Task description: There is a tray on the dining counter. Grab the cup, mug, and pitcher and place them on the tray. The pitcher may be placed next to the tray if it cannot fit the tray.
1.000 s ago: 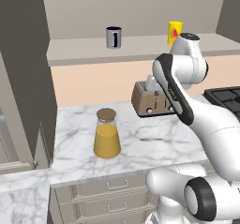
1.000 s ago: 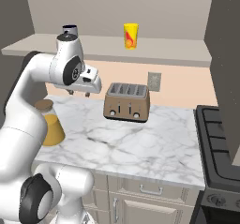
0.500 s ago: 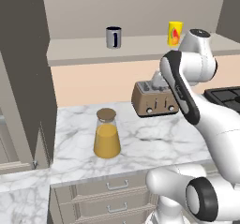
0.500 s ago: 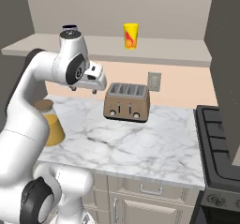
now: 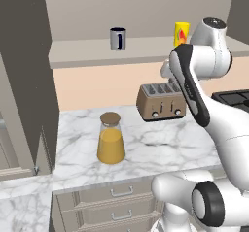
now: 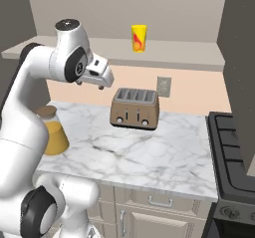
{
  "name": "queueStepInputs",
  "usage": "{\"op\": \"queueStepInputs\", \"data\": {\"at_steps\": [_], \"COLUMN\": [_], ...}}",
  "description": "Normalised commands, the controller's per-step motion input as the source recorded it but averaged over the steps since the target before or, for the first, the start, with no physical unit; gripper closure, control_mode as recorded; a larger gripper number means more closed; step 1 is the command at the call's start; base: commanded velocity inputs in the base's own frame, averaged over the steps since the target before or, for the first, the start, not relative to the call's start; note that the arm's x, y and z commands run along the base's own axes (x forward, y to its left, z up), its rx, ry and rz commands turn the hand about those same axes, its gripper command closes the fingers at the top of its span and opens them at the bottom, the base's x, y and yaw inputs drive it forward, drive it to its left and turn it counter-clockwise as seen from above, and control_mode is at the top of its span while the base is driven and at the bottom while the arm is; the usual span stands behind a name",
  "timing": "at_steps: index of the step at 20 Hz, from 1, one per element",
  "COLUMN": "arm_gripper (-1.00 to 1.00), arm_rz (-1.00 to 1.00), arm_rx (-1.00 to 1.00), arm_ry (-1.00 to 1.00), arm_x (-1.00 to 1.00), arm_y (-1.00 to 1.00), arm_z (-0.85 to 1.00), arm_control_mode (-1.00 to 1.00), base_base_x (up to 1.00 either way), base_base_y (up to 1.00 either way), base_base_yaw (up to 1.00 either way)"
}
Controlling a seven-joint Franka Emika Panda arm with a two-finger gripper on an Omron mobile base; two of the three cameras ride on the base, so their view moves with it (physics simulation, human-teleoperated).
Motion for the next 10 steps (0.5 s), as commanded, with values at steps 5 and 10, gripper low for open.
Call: {"op": "queueStepInputs", "data": {"at_steps": [5,10], "arm_gripper": [-1.0,-1.0], "arm_rz": [-0.18,-0.19], "arm_rx": [0.09,0.16], "arm_ry": [-0.17,-0.09], "arm_x": [-0.01,0.0], "arm_y": [-0.06,-0.06], "arm_z": [0.21,0.0], "arm_control_mode": [-1.0,-1.0], "base_base_x": [0.0,0.0], "base_base_y": [0.0,0.0], "base_base_yaw": [0.0,0.0]}}
